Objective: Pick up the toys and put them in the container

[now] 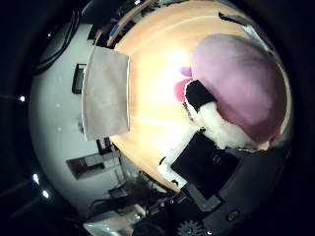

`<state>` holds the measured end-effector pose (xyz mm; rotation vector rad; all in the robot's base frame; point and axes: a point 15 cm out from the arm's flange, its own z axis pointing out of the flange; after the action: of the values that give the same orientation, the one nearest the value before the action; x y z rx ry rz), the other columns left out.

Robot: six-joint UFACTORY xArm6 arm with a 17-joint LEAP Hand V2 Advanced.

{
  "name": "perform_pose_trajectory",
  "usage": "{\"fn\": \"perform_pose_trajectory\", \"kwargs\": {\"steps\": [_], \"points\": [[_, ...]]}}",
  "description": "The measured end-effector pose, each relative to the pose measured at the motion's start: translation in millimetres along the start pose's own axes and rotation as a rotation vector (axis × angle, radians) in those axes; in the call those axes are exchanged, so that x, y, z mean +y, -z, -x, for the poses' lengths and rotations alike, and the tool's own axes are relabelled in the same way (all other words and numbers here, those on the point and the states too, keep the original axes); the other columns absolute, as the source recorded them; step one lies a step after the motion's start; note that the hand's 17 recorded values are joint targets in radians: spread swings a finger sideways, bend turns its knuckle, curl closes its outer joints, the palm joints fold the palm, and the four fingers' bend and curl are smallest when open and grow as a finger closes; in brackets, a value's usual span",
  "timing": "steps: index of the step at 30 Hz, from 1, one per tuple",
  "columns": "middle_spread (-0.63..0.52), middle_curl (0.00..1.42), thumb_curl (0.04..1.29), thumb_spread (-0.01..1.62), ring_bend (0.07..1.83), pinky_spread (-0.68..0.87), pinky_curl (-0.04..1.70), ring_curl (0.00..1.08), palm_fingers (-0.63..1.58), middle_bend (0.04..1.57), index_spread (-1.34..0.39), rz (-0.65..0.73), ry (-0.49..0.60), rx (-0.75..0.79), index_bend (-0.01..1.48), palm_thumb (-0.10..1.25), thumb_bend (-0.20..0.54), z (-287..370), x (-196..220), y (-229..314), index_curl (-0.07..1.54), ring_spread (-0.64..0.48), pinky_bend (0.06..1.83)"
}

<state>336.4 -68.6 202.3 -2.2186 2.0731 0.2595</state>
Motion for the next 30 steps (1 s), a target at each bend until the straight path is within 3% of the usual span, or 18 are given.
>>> {"fn": "perform_pose_trajectory", "kwargs": {"steps": [30], "points": [[-0.32,0.30,0.47,0.99,0.89,0.14,-0.01,0.24,0.46,0.20,-0.59,0.057,0.028,-0.001,0.17,0.58,-0.028,6.3,6.9,-10.1,0.35,-0.34,0.95]]}}
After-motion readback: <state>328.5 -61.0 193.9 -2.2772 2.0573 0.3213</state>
